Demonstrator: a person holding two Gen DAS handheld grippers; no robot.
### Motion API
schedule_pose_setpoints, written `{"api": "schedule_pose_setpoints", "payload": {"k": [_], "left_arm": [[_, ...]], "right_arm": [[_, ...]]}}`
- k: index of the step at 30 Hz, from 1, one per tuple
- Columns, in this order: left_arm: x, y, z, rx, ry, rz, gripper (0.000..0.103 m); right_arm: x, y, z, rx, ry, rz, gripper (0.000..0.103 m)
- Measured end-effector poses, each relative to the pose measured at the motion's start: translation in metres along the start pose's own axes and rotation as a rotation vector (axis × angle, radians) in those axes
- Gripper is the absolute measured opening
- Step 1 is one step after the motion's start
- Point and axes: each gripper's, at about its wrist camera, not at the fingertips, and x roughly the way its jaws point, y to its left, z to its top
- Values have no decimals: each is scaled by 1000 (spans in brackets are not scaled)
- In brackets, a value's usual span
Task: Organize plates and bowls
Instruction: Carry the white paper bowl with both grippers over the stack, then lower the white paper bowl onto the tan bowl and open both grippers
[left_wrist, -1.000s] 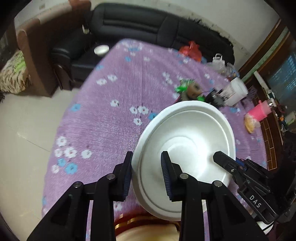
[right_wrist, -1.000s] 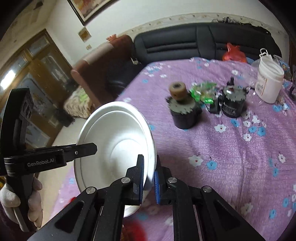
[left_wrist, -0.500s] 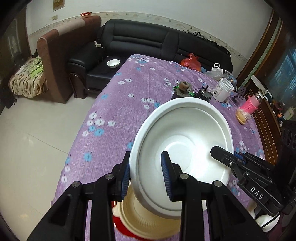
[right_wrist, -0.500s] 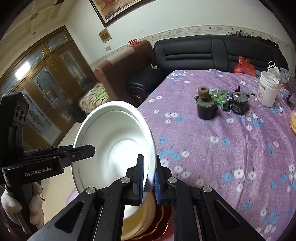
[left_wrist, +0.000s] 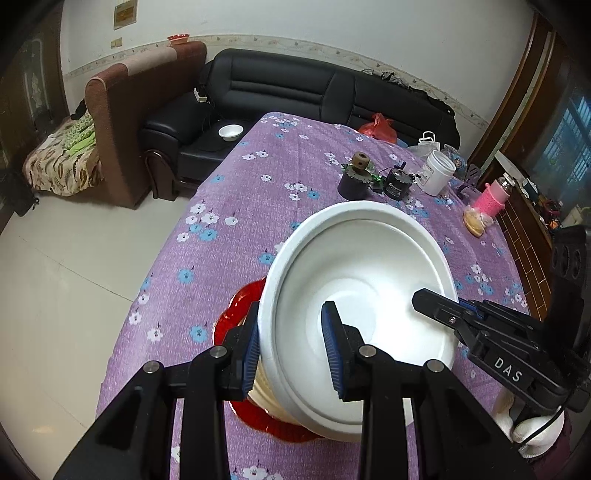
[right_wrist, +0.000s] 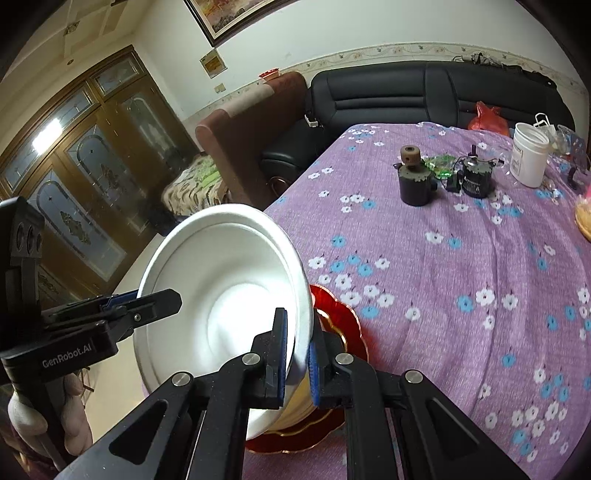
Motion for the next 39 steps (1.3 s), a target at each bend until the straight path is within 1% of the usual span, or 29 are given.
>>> {"api": "schedule_pose_setpoints", "payload": {"k": [6, 9, 18, 21, 26, 29, 31, 33, 34, 35, 36, 39], "left_arm": [[-3, -1, -17, 0, -35, 15, 34], [5, 0, -21, -4, -40, 39, 34], [27, 17, -27, -43, -36, 50, 34], [29, 21, -27, -56, -49, 55, 35], [28, 25, -31, -79, -65, 57, 45], [24, 27, -34, -98, -80, 49, 53], [21, 26, -35, -104, -92, 53, 59], [15, 26, -36, -104, -111, 64, 63], [11, 24, -37, -98, -126, 71, 65], [6, 23, -39, -91, -144, 76, 71], [2, 22, -40, -89, -157, 78, 76], [-12, 17, -46, -83, -211, 88, 79]], "right_arm": [[6, 6, -15, -24, 10, -24, 11], [15, 7, -20, -33, 15, -41, 11], [43, 4, -26, -29, 11, -62, 12], [52, 6, -29, -32, 29, -67, 14], [57, 10, -32, -57, 25, -55, 15], [58, 16, -35, -102, 18, -74, 15], [56, 19, -36, -122, 4, -85, 21], [54, 22, -36, -130, -13, -86, 40], [53, 21, -36, -133, -22, -86, 45], [50, 22, -37, -137, -39, -88, 53], [48, 22, -38, -143, -57, -94, 57], [43, 25, -40, -159, -91, -93, 60]]}}
